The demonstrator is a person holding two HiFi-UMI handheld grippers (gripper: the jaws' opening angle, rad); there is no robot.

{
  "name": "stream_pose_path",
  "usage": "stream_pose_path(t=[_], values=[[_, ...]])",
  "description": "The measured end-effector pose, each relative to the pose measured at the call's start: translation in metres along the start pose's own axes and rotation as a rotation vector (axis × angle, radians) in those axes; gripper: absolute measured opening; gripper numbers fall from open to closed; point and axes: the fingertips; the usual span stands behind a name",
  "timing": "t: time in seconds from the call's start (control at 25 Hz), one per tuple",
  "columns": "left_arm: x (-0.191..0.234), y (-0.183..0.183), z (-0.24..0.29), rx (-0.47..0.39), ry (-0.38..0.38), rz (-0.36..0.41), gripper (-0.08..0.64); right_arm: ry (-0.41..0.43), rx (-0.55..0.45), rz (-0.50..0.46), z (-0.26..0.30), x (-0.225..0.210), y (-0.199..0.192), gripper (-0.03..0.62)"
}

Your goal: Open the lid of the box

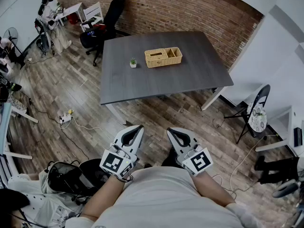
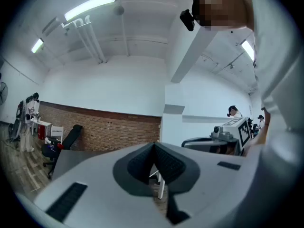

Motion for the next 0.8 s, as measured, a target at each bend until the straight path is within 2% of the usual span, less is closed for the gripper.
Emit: stream_pose_path(t=[0.52,0.8], values=[[0.012,0.004,0.035,-0.011,0.018,0.013,0.011,0.035,0.004,0.023,0.013,-0.032,-0.011,0.003],[0.021,-0.007,0.073,0.003,0.041,-0.021,0.011,0.077,0.031,0.033,0.022,-0.067,-0.031,0.003]])
Point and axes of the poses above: the fingertips, and each gripper's own axes: z forward along the fingers, x to its left, y out of its top, and after that the axes turned 9 degrees about -z, right-handed
